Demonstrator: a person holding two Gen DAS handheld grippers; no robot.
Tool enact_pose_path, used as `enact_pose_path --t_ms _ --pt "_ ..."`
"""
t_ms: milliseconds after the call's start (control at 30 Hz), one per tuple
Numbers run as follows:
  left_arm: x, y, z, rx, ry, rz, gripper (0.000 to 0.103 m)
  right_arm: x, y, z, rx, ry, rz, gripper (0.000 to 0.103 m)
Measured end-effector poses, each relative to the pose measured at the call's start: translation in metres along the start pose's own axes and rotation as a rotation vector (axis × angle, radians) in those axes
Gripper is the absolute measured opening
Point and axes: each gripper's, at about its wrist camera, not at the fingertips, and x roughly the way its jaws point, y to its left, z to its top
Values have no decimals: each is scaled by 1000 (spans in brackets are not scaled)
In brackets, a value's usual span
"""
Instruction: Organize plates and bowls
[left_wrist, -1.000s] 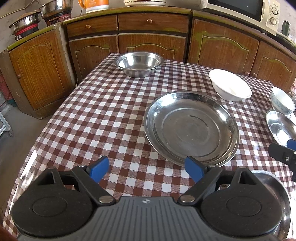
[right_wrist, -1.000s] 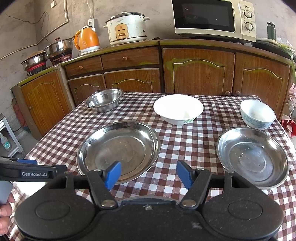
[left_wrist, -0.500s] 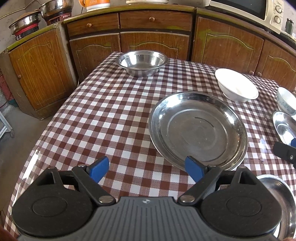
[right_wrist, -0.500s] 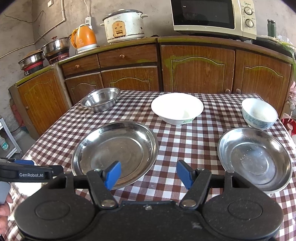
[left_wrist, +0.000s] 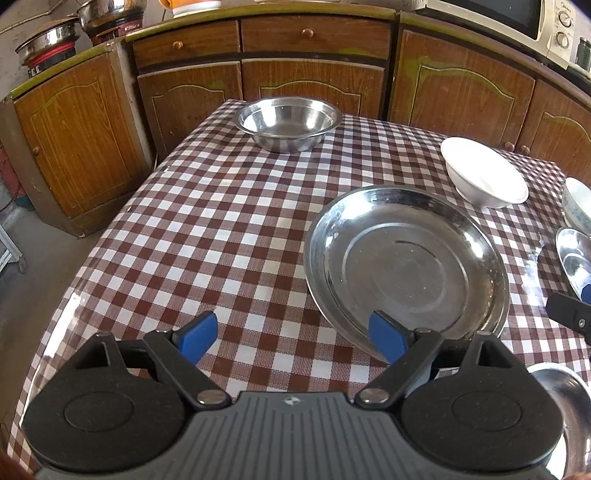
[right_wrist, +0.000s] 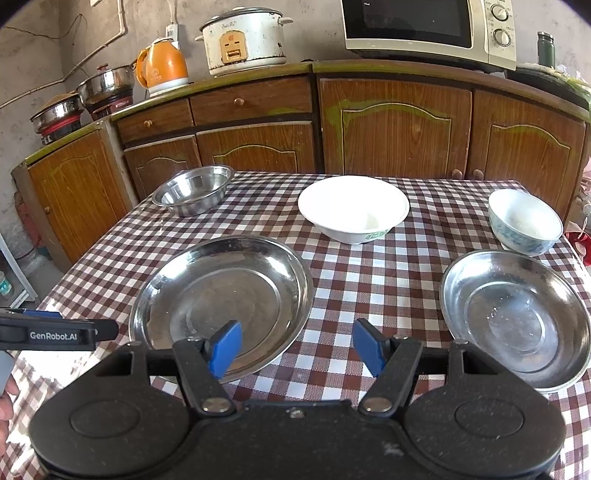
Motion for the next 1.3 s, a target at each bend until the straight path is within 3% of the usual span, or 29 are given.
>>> enact_pose_path --t_ms 1300 --pt "63 2 27 20 34 49 91 89 -7 15 12 110 -5 79"
